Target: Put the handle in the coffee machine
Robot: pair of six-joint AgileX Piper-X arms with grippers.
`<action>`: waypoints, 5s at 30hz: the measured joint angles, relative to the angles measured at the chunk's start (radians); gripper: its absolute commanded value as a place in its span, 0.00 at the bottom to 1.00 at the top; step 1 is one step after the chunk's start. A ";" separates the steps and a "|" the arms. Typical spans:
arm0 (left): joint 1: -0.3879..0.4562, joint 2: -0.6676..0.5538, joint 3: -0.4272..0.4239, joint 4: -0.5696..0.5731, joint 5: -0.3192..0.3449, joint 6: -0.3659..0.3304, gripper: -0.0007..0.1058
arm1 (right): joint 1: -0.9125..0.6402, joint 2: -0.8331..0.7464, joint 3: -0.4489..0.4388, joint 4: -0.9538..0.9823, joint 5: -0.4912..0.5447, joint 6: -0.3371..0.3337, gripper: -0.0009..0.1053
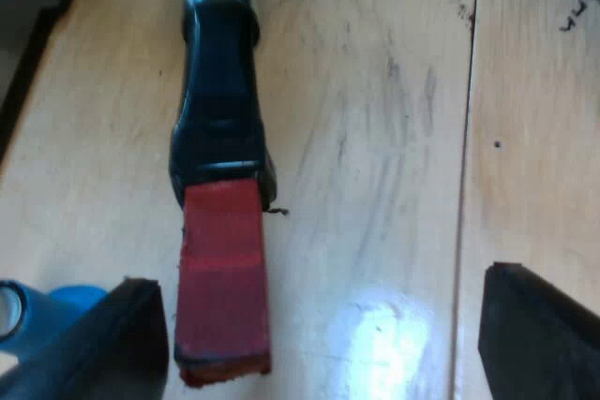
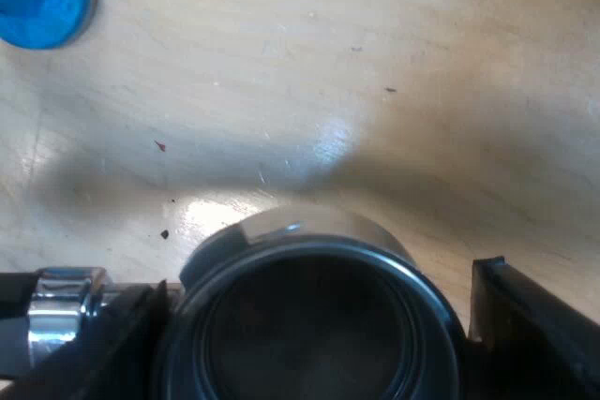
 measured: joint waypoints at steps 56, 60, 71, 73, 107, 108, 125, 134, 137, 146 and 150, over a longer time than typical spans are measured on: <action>0.000 0.251 0.096 -0.287 0.034 0.036 0.66 | 0.020 -0.002 0.000 0.000 -0.040 0.002 0.01; 0.000 0.251 0.096 -0.292 0.034 0.028 0.66 | 0.020 -0.002 0.000 0.000 -0.040 0.002 0.01; 0.000 0.251 0.096 -0.334 0.036 0.001 0.66 | 0.020 -0.002 0.000 0.000 -0.040 0.002 0.01; 0.000 0.251 0.096 -0.332 0.035 -0.001 0.66 | 0.020 -0.002 0.000 0.000 -0.040 0.002 0.01; 0.000 0.251 0.096 -0.317 0.026 -0.020 0.01 | 0.020 -0.002 0.000 -0.002 -0.020 0.035 0.46; 0.000 0.251 0.096 -0.317 0.026 -0.020 0.01 | 0.020 -0.002 0.000 -0.002 -0.020 0.035 0.60; 0.000 0.251 0.102 -0.302 0.019 -0.003 0.01 | 0.020 -0.006 0.000 -0.007 -0.027 0.012 0.81; 0.059 0.251 0.092 -0.264 0.000 -0.001 0.01 | 0.020 -0.052 0.000 -0.033 0.017 0.012 0.81; 0.095 0.251 0.080 -0.254 -0.005 -0.001 0.01 | 0.020 -0.094 0.000 -0.033 0.048 0.012 0.81; 0.204 0.251 0.062 -0.200 0.019 -0.001 0.01 | 0.020 -0.165 0.000 -0.033 0.054 0.003 0.81; 0.273 0.251 0.034 -0.182 0.046 -0.001 0.01 | 0.040 -0.170 0.000 -0.033 0.103 0.001 0.81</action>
